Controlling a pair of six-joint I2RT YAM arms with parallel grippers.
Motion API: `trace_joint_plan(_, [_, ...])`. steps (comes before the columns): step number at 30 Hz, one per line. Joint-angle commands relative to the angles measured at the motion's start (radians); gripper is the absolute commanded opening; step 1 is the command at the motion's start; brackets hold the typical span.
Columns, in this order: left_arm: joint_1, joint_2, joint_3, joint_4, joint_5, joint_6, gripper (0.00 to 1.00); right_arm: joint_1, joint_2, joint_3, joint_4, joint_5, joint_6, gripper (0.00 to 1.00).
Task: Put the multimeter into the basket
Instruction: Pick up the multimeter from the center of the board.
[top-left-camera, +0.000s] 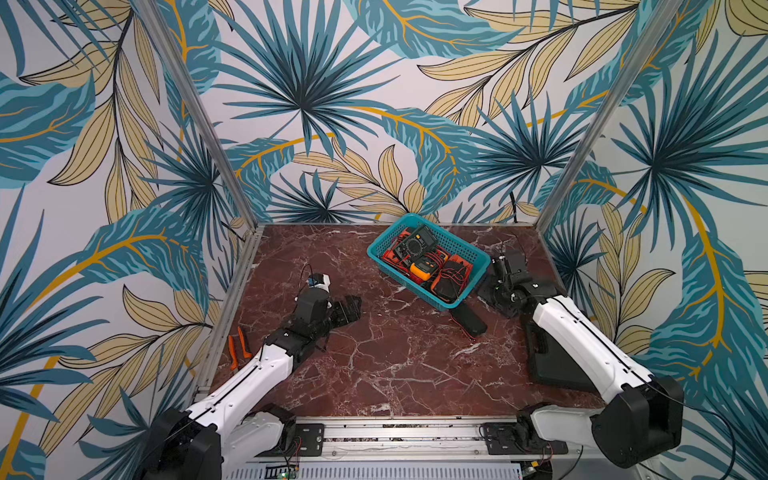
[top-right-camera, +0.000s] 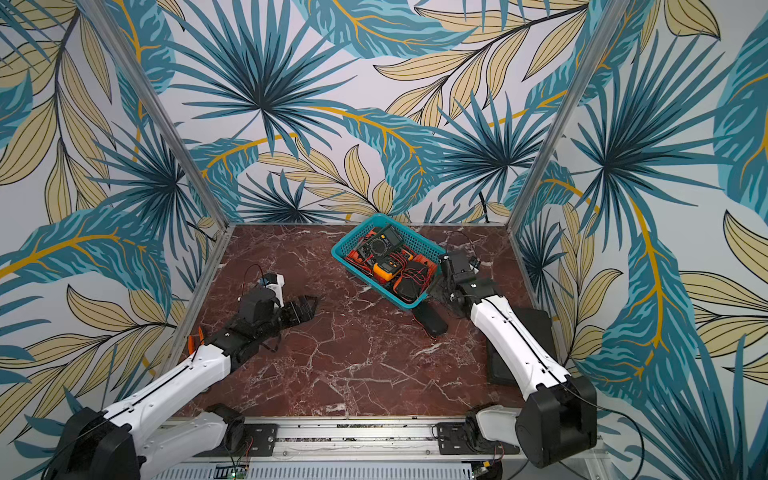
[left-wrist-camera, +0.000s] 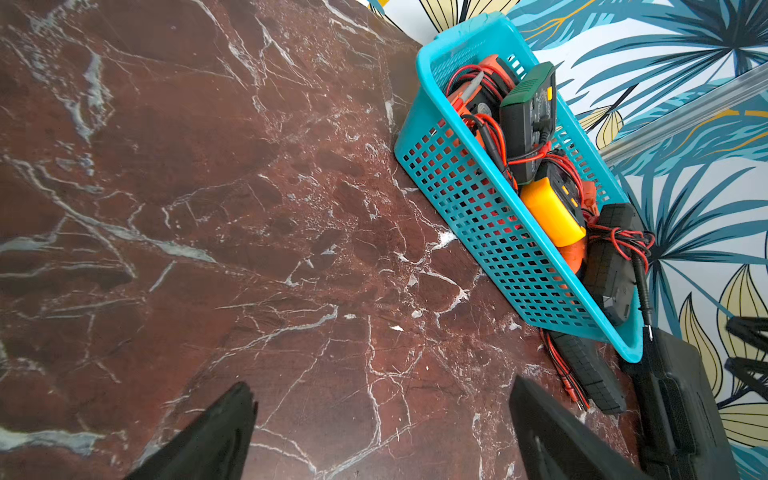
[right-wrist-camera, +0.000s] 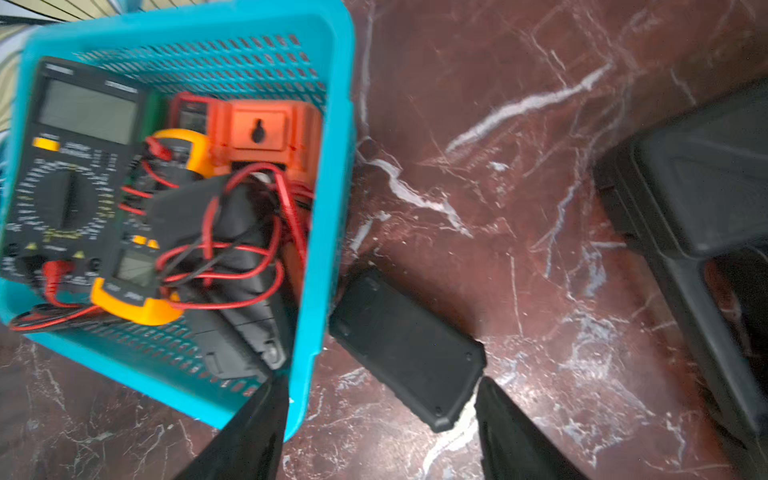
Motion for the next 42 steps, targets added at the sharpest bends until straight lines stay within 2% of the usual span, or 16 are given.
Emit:
trace_joint_plan(1, [0.004, -0.009, 0.013, 0.005, -0.001, 0.006, 1.00, -0.050, 0.028, -0.047, -0.029, -0.122, -0.102, 0.69])
trace_joint_plan(4, [0.004, -0.009, 0.013, 0.002, 0.002, 0.003, 1.00, -0.077, 0.079, -0.059, -0.030, -0.126, -0.140, 0.62])
trace_joint_plan(10, [0.004, -0.014, 0.013, -0.006, 0.009, -0.001, 1.00, -0.094, 0.223, -0.054, -0.009, -0.152, -0.178, 0.55])
trace_joint_plan(15, [0.004, -0.015, 0.010, -0.004, 0.008, -0.004, 1.00, -0.090, 0.288, -0.073, 0.053, -0.220, -0.198, 0.53])
trace_joint_plan(20, [0.003, -0.004, 0.013, 0.004, 0.012, -0.003, 1.00, -0.066, 0.283, -0.103, 0.090, -0.270, -0.193, 0.51])
trace_joint_plan(31, [0.002, 0.017, 0.019, 0.024, 0.026, -0.010, 1.00, 0.042, 0.155, -0.181, 0.057, -0.265, -0.123, 0.52])
trace_joint_plan(38, [0.002, 0.024, 0.025, 0.027, 0.028, -0.011, 1.00, 0.114, 0.042, -0.204, -0.013, -0.123, -0.059, 0.71])
trace_joint_plan(40, [0.002, 0.026, 0.025, 0.028, 0.029, -0.012, 1.00, 0.148, 0.024, -0.201, 0.003, -0.110, -0.050, 0.87])
trace_joint_plan(42, [0.002, 0.026, 0.025, 0.031, 0.028, -0.012, 1.00, 0.161, 0.030, -0.206, 0.035, -0.136, -0.062, 0.95])
